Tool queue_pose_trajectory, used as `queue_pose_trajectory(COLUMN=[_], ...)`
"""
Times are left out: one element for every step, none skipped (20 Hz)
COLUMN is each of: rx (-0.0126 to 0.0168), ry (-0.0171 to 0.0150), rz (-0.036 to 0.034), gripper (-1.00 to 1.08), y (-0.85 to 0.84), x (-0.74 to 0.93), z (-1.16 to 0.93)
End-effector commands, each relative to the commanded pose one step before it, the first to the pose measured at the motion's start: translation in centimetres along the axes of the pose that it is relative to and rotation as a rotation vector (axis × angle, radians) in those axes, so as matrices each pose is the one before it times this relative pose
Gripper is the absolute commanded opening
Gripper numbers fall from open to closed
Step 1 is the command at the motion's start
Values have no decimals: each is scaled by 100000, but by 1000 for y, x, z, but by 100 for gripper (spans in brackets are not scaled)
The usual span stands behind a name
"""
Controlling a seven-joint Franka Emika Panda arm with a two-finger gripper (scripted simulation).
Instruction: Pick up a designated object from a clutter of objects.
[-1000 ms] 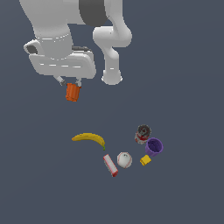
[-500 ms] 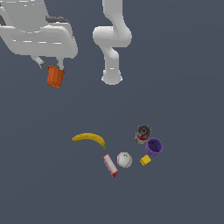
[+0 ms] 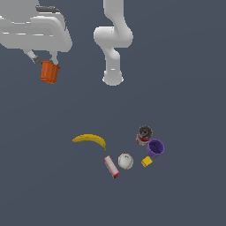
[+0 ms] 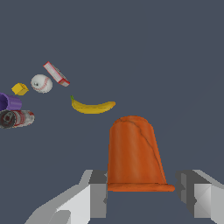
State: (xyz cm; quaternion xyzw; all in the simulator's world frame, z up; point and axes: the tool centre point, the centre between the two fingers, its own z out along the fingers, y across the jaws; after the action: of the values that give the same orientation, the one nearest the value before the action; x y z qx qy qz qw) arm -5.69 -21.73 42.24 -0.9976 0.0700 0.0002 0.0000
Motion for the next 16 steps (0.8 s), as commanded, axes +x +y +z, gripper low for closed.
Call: queue_pose_trajectory(rx=[-14,0,23,0,0,0,0,0,0,0,0,0,0,0,0,0], ry=[18,0,-64,0,0,0,0,0,0,0,0,0,0,0,0,0], rz=[-71,0,14,0,0,0,0,0,0,0,0,0,0,0,0,0], gripper=[-100,-100,-100,-100,-100,-100,-100,-100,-100,-100,-100,-100,-100,-100,-100,-100], y=[-85,-19,39,0,1,1,1,1,1,0,-1,-2,-2,-2,-2,-1], x=[59,6,-28,-2,-7,-12,-18,-25,-33,-42,-46,-42,-37,-30,-22,-13], z=[63,25,-12,-31,-93,-155,-217,-279,-341,-403,-403,-341,-279,-217,-155,-93])
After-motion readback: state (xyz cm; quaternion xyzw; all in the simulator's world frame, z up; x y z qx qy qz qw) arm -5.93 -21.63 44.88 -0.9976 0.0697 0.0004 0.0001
